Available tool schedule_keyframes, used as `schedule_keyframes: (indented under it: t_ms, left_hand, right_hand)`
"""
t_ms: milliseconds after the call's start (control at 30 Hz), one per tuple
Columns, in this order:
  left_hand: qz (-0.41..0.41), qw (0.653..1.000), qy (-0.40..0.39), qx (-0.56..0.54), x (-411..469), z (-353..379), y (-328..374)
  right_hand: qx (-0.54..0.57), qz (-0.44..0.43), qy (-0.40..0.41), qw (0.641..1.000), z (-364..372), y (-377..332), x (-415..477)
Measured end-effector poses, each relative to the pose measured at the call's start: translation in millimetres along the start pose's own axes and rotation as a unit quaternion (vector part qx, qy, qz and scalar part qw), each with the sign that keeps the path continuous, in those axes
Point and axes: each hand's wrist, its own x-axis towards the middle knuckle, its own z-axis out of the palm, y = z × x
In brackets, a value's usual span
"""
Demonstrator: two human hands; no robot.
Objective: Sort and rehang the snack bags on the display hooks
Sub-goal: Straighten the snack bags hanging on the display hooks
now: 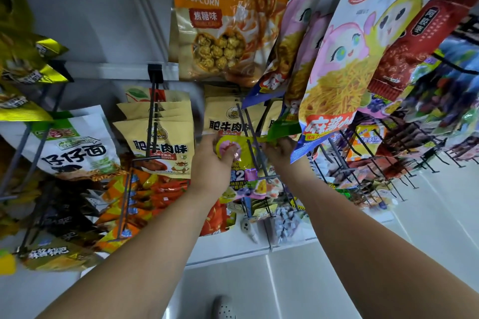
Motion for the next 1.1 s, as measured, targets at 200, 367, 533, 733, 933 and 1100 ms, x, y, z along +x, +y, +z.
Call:
schedule_keyframes:
  t_ms: [200, 367, 533, 733, 933, 1100]
  left_hand:
    - [0.014, 0.999, -0.043, 0.0, -24, -8, -6]
    - [-0.008, 0.999, -0.045, -0.009, -46, -10, -5]
    - [0.0, 0.999, -0.032, 0.022, -66, -12, 3]
    - [0.018, 0.997, -0.052, 0.05, -77, -25, 5]
    - [0.014, 0.991, -0.119, 0.061, -88, -39, -9]
    - [-0.018, 0.984, -0.174, 0.022, -109, -33, -25]
  right_hand:
    - [0.066, -0.022, 0.005, 0.998, -5, 15, -25]
    - [0.083, -0.011, -0.006, 0.996, -8, 23, -47]
    - [0.062, -0.041, -0.016, 0.997, -17, 20, -67]
    - [0.044, -0.049, 0.001, 0.998, -19, 20, -88]
    - [0.067, 0.004, 0.01, 0.998, -5, 30, -122]
    - [0.074, 0.044, 0.021, 0.996, 3, 51, -145]
